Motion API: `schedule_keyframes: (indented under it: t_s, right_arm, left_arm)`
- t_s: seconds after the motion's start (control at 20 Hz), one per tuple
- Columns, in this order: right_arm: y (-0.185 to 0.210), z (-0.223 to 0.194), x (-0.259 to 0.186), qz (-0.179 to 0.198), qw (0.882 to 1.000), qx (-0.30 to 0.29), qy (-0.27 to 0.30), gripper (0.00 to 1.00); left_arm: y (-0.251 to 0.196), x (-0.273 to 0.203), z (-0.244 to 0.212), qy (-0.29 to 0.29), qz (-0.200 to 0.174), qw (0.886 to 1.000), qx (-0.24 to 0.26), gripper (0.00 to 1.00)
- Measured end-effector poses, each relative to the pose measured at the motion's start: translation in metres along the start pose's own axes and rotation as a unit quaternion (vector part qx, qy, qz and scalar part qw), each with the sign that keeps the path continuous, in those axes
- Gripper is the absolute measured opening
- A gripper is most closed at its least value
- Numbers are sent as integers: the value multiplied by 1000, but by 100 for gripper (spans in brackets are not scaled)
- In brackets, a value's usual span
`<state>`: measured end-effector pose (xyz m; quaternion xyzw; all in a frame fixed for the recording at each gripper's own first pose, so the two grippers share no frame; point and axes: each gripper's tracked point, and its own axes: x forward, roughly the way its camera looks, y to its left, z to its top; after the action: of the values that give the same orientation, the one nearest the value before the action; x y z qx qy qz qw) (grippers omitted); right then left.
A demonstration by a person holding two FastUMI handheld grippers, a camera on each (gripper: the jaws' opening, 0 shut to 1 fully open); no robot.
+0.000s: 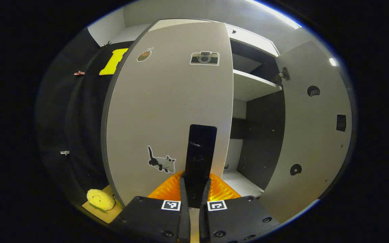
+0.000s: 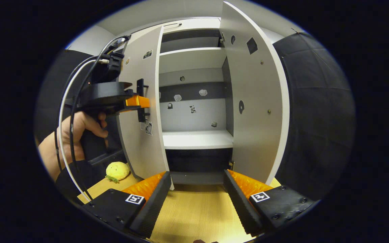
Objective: Open the right door of the double-door shoe cabinet with the right hand, and open the left door with the left hand.
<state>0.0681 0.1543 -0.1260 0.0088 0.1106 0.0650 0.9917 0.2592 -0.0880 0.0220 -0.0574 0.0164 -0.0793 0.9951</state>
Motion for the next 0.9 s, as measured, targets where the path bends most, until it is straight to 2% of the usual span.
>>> schedule_keyframes:
  t_s: [0.25,0.5,0.7,0.9]
  right_arm:
    - [-16,-2,-21,-63,998,2,-4,98]
    - [-22,2,-36,-98,995,-3,-16,98]
    - [-22,0,-40,-102,995,-3,-12,98]
    - [-19,-1,-40,-97,995,9,-11,98]
  left_arm:
    - [6,-5,2,-10,-30,999,-10,14]
    - [14,-15,2,-2,-46,999,-6,14]
    - [21,-17,0,0,-41,999,-11,14]
    - [37,-34,0,13,-15,1000,-12,14]
